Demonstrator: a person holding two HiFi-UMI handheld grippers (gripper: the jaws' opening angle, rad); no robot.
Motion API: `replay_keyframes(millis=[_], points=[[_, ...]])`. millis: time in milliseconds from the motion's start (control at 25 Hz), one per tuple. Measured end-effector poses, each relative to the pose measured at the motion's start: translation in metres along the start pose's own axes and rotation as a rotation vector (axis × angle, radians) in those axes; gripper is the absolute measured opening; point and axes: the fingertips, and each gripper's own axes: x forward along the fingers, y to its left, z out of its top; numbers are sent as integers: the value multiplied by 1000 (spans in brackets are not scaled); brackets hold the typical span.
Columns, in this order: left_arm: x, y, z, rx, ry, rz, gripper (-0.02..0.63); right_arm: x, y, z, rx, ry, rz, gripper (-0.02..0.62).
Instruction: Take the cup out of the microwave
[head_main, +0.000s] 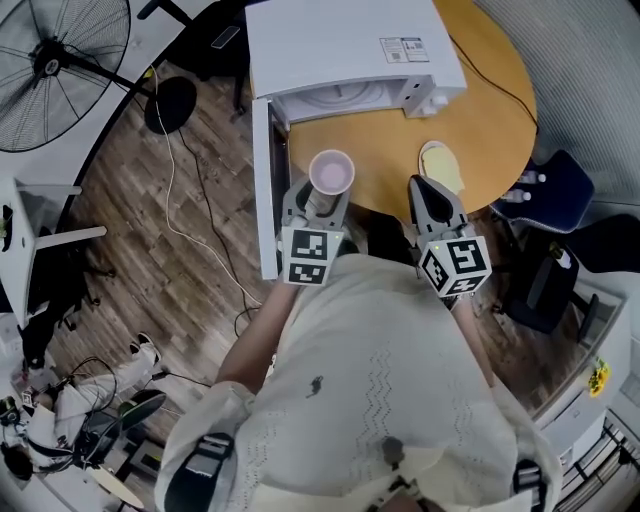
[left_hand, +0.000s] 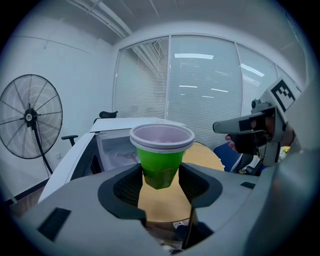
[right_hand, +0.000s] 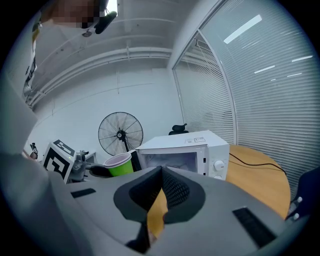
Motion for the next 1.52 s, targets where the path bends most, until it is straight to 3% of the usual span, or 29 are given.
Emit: replay_keyframes(millis=[400,840,1520], points=[[-22,20,2,-29,-26,68,249,-3,8,25,-32,-55,19,9],[-34,18,7,-15,-35,77,249,-21,18,60,-57,-136,24,9],[-43,19,5,-47,-27,96,249,-36,19,66,-70,-162,11,8]])
